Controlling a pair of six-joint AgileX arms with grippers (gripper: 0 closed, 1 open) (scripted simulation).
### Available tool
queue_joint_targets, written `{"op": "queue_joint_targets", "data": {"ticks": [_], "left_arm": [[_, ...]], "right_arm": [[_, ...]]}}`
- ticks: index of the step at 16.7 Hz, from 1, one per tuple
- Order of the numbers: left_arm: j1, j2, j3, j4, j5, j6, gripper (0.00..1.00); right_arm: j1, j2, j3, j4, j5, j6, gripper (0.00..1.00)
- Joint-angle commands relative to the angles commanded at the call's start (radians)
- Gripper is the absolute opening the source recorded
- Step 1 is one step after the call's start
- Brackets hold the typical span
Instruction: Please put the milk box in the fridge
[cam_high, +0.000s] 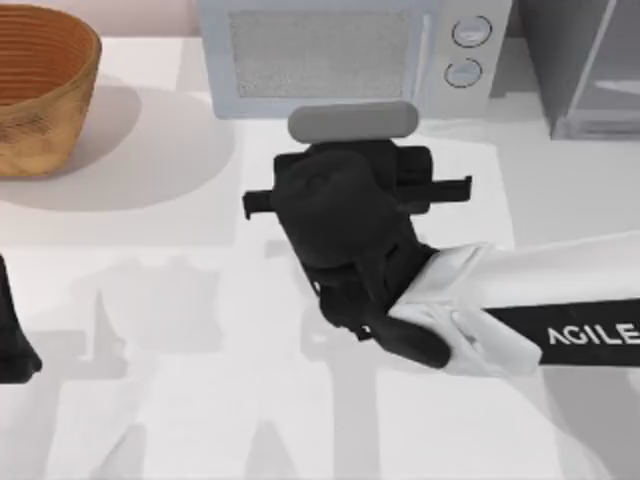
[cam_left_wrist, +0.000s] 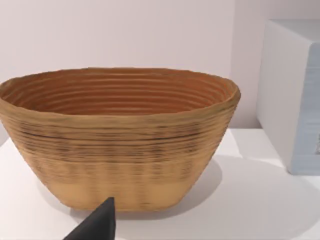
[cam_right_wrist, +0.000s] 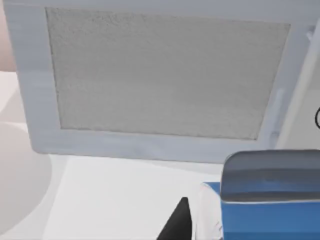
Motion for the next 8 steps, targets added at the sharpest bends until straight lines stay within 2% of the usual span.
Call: {"op": "queue_joint_targets", "data": {"ticks": [4, 8], "left_arm": [[0.0, 0.0, 0.0, 0.0, 0.0, 0.0, 1.0], [0.0, 0.0, 0.0, 0.0, 0.0, 0.0, 1.0]], "right_arm": [[-0.104, -0.171, -0.161, -0.074, -0.106, -0.057, 0.0], [-0.229, -0.474, -0.302, -0.127, -0.243, -0.102, 0.0]]}}
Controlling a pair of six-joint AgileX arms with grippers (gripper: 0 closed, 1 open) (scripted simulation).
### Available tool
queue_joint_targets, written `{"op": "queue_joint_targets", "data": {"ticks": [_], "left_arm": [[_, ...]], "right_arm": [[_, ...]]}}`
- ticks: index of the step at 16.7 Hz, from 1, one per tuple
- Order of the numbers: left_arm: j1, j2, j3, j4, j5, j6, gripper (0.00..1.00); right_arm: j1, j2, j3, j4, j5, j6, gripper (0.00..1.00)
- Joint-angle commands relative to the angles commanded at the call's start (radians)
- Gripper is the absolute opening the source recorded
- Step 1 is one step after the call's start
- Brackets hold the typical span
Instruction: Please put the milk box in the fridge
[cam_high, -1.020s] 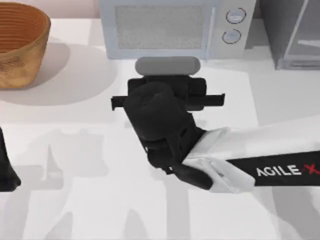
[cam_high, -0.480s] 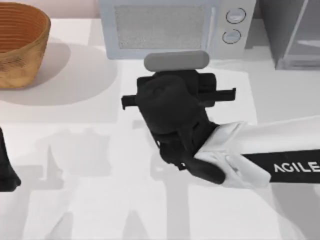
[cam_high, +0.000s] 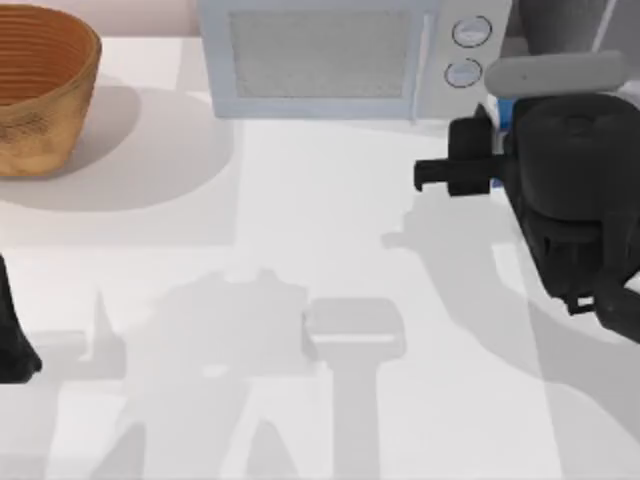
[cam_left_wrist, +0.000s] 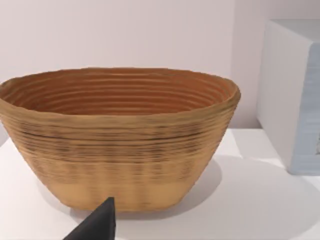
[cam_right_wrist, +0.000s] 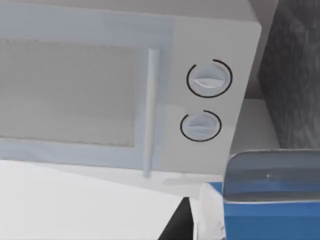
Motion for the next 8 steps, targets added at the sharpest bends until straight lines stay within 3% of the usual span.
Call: {"op": "queue_joint_targets", "data": {"ticks": [8], "left_arm": [[0.0, 0.0, 0.0, 0.0, 0.0, 0.0, 1.0]], "right_arm": [[-0.215, -0.563, -0.253, -0.096, -0.269, -0.056, 0.0]]}}
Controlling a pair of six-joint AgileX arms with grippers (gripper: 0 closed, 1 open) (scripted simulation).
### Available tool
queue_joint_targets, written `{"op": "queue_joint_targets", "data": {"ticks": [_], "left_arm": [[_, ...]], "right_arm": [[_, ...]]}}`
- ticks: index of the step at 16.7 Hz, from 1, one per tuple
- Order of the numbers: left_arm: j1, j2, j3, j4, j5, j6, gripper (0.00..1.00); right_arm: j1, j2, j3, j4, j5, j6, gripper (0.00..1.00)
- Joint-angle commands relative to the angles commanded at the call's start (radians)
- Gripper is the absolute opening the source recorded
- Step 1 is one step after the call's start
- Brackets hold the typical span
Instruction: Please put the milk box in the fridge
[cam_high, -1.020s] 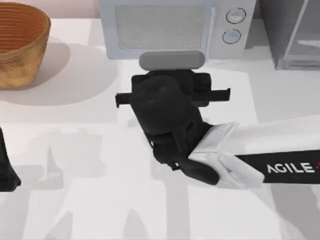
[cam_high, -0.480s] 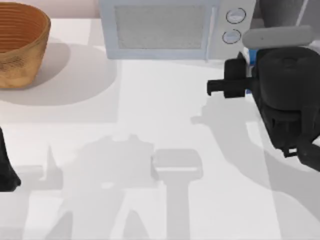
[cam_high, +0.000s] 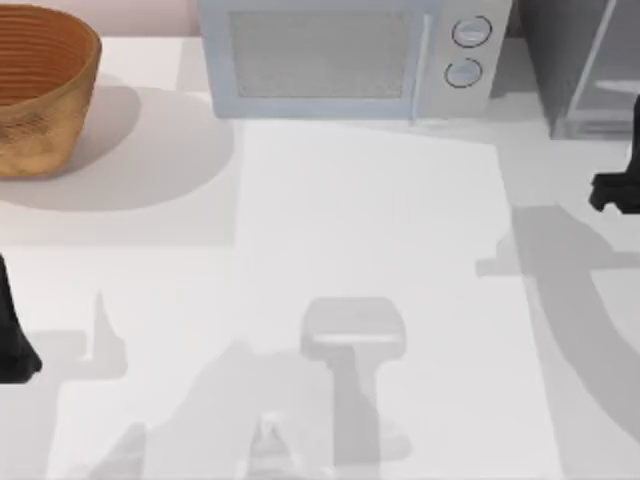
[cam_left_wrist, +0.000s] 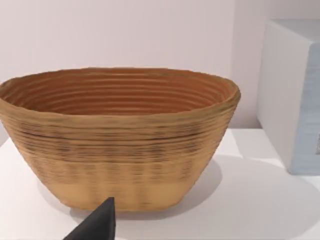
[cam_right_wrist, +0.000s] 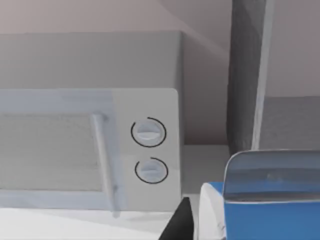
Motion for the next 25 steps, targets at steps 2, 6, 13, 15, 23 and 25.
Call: {"op": "queue_joint_targets", "data": {"ticks": [2, 6, 13, 15, 23, 25], "left_arm": [[0.0, 0.0, 0.0, 0.0, 0.0, 0.0, 1.0], [0.0, 0.0, 0.0, 0.0, 0.0, 0.0, 1.0], [0.0, 0.0, 0.0, 0.0, 0.0, 0.0, 1.0], [0.0, 0.0, 0.0, 0.0, 0.0, 0.0, 1.0], [0.0, 0.0, 0.0, 0.0, 0.0, 0.0, 1.0], [0.0, 0.0, 0.0, 0.0, 0.0, 0.0, 1.0]], "right_arm": [[-0.065, -0.184, -0.09, -0.027, -0.074, -0.007, 0.0], [-0.23, -0.559, -0.288, -0.103, -0.229, -0.038, 0.0], [-0.471, -0.868, -0.51, -0.203, -0.394, -0.112, 0.0], [-0.475, -0.873, -0.512, -0.205, -0.396, -0.114, 0.0], [-0.474, -0.772, -0.455, -0.137, -0.432, -0.105, 0.0], [-0.487, -0.662, -0.389, -0.059, -0.455, -0.103, 0.0]]}}
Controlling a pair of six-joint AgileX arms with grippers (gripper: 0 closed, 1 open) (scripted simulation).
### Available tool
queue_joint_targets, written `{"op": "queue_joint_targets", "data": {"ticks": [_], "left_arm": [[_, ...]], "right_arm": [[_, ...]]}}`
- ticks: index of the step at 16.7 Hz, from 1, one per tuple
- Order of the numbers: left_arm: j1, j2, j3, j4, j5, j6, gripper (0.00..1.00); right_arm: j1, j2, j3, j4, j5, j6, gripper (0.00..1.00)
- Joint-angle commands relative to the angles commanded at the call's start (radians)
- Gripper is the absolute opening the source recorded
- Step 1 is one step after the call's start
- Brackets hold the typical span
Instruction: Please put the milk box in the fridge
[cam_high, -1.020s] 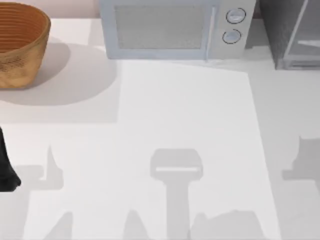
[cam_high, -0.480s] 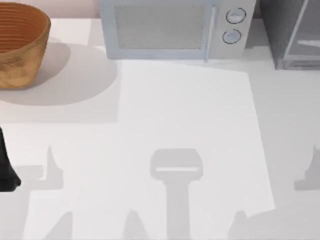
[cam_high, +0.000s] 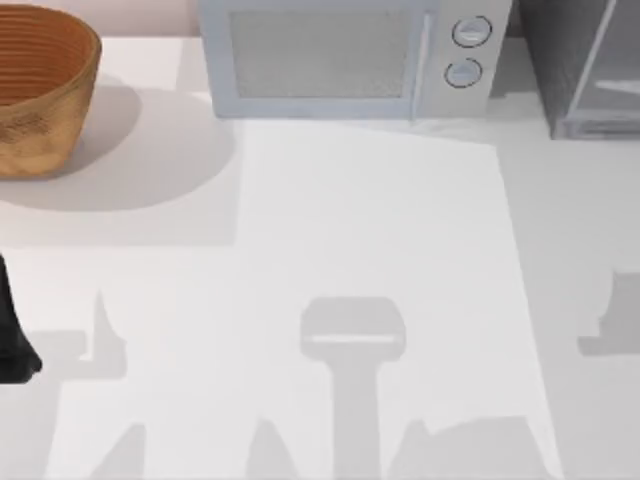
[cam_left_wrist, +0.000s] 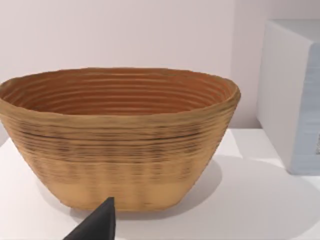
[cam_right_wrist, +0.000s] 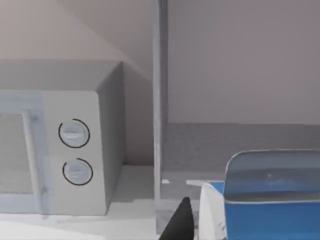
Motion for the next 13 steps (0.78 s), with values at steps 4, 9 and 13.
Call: {"op": "queue_joint_targets", "data": {"ticks": [4, 9, 13], "left_arm": [[0.0, 0.0, 0.0, 0.0, 0.0, 0.0, 1.0], [0.0, 0.0, 0.0, 0.0, 0.0, 0.0, 1.0], [0.0, 0.0, 0.0, 0.0, 0.0, 0.0, 1.0]], "right_arm": [[-0.041, 0.326, 0.157, 0.197, -0.033, -0.004, 0.0], [-0.117, 0.751, 0.33, 0.404, -0.045, -0.009, 0.0], [-0.161, 1.002, 0.446, 0.552, -0.072, -0.004, 0.0]]}}
